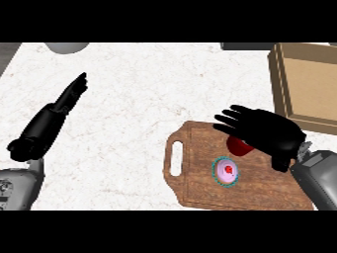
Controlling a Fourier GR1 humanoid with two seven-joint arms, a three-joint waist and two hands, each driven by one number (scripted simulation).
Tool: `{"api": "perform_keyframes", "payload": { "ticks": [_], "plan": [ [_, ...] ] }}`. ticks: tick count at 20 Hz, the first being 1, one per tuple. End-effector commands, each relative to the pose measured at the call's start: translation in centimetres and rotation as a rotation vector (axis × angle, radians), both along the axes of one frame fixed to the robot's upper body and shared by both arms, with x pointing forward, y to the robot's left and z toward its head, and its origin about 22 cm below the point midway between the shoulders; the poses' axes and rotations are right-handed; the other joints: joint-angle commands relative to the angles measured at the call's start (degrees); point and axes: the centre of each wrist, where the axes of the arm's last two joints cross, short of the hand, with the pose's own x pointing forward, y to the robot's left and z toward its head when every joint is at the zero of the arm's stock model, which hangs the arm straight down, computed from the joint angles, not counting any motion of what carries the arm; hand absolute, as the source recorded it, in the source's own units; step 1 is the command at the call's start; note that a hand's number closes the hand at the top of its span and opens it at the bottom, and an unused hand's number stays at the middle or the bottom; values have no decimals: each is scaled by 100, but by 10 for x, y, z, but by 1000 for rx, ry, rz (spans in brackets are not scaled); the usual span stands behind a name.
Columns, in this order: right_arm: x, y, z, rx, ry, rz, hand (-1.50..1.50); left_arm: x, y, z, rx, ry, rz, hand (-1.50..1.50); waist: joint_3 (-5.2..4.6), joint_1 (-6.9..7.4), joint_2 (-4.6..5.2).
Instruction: Pick the can from the cutting board and place it in the cardboard box
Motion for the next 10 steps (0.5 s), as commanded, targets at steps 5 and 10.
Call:
{"api": "perform_keyframes", "payload": {
  "ticks": [5, 10],
  "plan": [
    [-3, -13, -29, -20, 4, -38, -150, 0, -5, 9, 6, -4, -1, 0, 1, -13, -3],
    [14, -3, -37, -46, 39, -3, -150, 2, 3, -16, 15, 0, 7, 0, -1, -1, 7]
  ]
}}
